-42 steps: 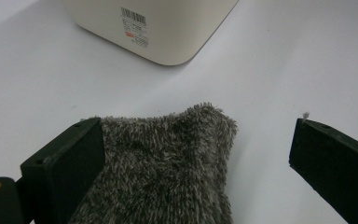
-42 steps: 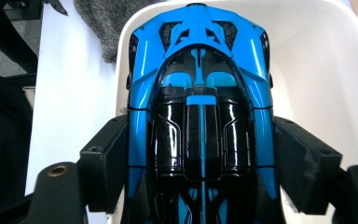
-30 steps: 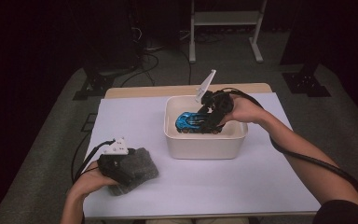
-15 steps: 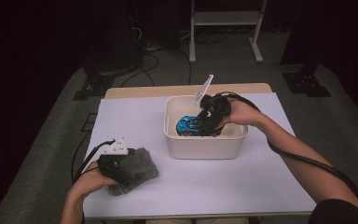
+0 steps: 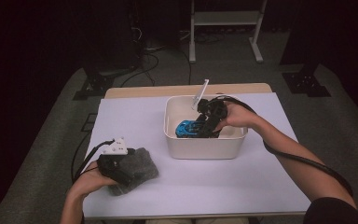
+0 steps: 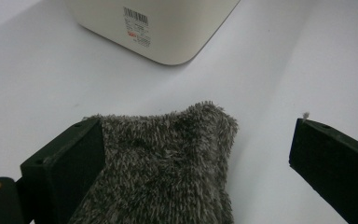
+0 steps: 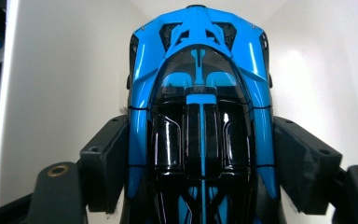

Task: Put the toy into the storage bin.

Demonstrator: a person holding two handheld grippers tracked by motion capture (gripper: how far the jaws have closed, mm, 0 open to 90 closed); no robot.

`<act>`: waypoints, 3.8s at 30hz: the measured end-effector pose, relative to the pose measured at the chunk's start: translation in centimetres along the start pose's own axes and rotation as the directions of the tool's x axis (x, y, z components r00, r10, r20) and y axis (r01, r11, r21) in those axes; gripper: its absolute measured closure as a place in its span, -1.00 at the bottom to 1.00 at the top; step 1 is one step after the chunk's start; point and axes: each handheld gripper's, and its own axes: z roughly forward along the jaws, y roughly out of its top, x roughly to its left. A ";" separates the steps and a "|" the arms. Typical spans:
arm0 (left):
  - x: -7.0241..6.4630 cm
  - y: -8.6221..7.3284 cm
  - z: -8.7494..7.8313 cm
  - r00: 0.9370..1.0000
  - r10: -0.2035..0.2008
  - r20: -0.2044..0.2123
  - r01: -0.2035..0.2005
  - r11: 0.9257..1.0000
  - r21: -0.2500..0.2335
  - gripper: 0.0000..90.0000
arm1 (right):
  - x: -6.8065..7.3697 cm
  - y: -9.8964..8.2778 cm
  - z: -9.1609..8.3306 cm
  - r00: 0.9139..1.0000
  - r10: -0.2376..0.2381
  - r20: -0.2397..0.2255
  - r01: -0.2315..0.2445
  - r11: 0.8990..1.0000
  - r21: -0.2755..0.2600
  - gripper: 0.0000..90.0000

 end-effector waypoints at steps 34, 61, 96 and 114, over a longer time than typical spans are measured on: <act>0.1 -0.2 -0.3 1.000 -0.002 0.000 0.002 1.000 -0.004 -0.93 | -1.1 0.5 3.4 0.999 0.020 -0.042 -0.017 0.996 0.086 -0.44; -0.2 -0.1 -0.4 1.000 0.002 -0.001 -0.002 1.000 -0.004 -0.93 | -1.2 0.1 4.3 0.997 0.057 -0.059 -0.049 0.991 0.124 -0.41; -0.6 0.0 -0.3 1.000 0.013 0.009 -0.013 1.000 -0.008 -0.93 | -0.9 0.0 0.2 0.995 0.099 -0.021 -0.098 0.995 0.008 -0.35; -0.9 -0.1 -0.2 1.000 0.014 0.009 -0.014 1.000 -0.006 -0.93 | 1.0 -1.1 -4.6 0.990 0.133 0.034 -0.130 0.988 -0.088 -0.36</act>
